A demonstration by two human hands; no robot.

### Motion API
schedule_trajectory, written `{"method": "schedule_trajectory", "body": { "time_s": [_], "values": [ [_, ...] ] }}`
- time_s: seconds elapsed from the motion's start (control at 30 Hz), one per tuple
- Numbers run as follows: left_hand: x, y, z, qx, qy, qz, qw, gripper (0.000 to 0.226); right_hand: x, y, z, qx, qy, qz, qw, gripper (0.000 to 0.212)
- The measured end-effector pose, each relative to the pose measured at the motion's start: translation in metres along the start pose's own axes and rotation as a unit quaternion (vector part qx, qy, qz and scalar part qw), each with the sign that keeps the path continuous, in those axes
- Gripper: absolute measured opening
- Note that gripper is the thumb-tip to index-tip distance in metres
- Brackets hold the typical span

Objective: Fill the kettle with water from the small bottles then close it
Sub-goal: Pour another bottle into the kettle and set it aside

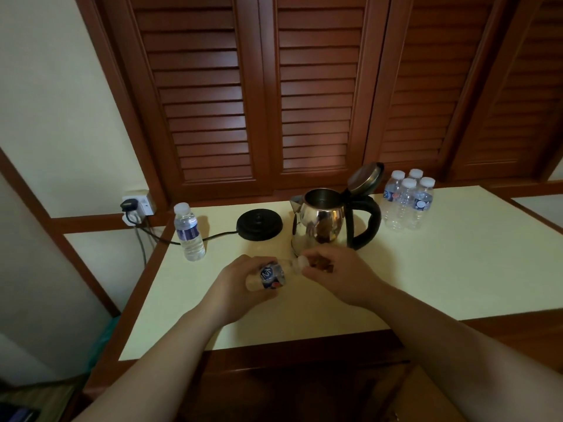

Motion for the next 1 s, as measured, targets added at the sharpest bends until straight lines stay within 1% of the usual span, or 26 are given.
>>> {"method": "schedule_trajectory", "body": {
  "time_s": [0.27,0.37,0.47,0.57,0.67,0.73,0.8,0.87,0.93,0.97,1.0],
  "values": [
    [-0.031,-0.011,0.032,-0.022,0.005,-0.044,0.999,0.063,0.041,0.006,0.022,-0.008,0.002,-0.022,1.000,0.034],
    [-0.045,-0.014,0.047,-0.013,0.034,-0.052,0.998,0.059,0.062,0.006,0.035,-0.012,-0.003,-0.028,1.000,0.033],
    [-0.061,-0.019,0.064,-0.022,0.049,-0.049,0.997,0.057,0.081,0.006,0.050,-0.025,-0.001,-0.032,0.999,0.027],
    [-0.082,-0.023,0.083,-0.049,0.026,-0.037,0.998,0.055,0.095,0.009,0.066,-0.057,-0.005,-0.035,0.998,0.026],
    [-0.105,-0.027,0.101,-0.061,0.029,-0.040,0.997,0.059,0.112,0.011,0.080,-0.072,0.013,-0.019,0.997,0.021],
    [-0.119,-0.029,0.111,-0.067,0.029,-0.043,0.996,0.058,0.129,0.011,0.091,-0.075,0.014,-0.016,0.997,0.007],
    [-0.132,-0.032,0.121,-0.058,0.032,-0.047,0.997,0.060,0.147,0.011,0.102,-0.078,-0.005,-0.030,0.997,0.012],
    [-0.145,-0.035,0.133,-0.054,0.032,-0.055,0.997,0.062,0.162,0.011,0.113,-0.091,0.001,-0.041,0.995,0.008],
    [-0.159,-0.040,0.147,-0.060,0.034,-0.057,0.996,0.062,0.171,0.009,0.122,-0.103,0.036,-0.032,0.993,0.028],
    [-0.166,-0.043,0.155,-0.064,0.038,-0.055,0.996,0.062,0.176,0.009,0.127,-0.112,0.050,-0.015,0.992,0.038],
    [-0.173,-0.046,0.163,-0.065,0.042,-0.052,0.996,0.061,0.182,0.008,0.131,-0.116,0.055,0.007,0.992,0.043]
  ]
}}
Point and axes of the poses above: each hand's wrist, its own y-axis away from the middle knuckle, its own x-axis out of the back of the hand, z = x × y, the point moved 1 cm from there along -y, towards the middle knuckle, and after that the axes turned 15 degrees about z, right-handed, at the moved point
